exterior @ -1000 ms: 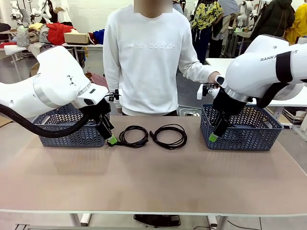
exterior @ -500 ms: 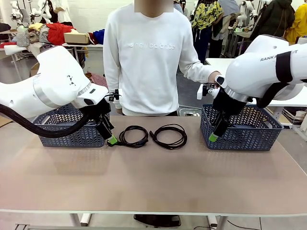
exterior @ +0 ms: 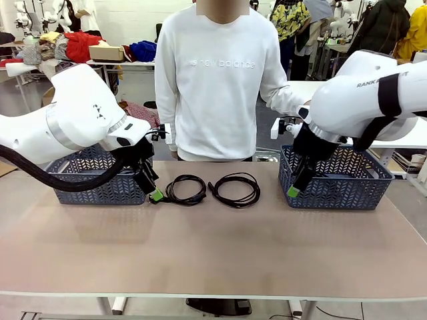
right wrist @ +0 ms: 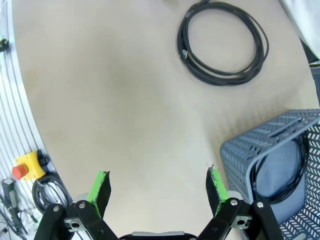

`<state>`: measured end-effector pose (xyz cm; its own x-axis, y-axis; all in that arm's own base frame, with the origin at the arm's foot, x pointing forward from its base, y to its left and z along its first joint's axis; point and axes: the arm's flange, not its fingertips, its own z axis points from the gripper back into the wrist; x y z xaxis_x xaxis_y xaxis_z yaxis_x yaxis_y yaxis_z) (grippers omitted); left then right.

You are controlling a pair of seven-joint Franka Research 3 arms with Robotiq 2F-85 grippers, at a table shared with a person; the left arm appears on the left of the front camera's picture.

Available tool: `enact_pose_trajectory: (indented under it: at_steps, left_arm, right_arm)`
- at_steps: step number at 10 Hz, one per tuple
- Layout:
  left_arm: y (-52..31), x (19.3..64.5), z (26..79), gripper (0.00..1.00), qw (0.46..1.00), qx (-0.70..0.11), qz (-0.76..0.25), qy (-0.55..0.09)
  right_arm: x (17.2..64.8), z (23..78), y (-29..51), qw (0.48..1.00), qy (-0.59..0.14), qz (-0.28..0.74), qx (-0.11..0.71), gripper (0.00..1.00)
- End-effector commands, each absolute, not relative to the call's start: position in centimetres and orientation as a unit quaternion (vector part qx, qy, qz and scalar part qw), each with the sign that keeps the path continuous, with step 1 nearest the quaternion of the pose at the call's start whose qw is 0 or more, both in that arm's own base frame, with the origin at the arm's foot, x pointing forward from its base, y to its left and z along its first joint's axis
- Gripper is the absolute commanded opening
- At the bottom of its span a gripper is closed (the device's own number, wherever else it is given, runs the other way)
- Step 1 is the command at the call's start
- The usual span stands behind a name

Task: Organize the cables according to human instructions.
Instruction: Pick up a bundle of cables and place it in the basket indicated by the human.

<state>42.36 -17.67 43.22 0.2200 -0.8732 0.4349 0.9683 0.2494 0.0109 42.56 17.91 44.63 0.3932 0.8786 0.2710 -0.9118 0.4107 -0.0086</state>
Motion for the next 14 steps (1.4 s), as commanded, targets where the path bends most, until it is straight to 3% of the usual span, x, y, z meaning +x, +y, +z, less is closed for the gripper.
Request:
enact_pose_trajectory:
  at_steps: [1, 7, 14]
  left_arm:
    - [-17.6, 42.2, 43.3, 1.0, 0.77, -0.131, -0.597, -0.181]
    - [-17.6, 42.2, 43.3, 1.0, 0.77, -0.131, -0.597, -0.181]
    - [-17.6, 42.2, 43.3, 1.0, 0.77, -0.131, -0.597, -0.181]
  right_arm:
    - [43.6, 43.5, 21.4, 0.841, -0.131, 0.521, 0.073, 1.0]
    - [47.0, 39.3, 28.5, 0.845, -0.138, 0.512, 0.072, 1.0]
    - [47.7, 38.1, 29.2, 0.842, -0.133, 0.518, 0.076, 1.0]
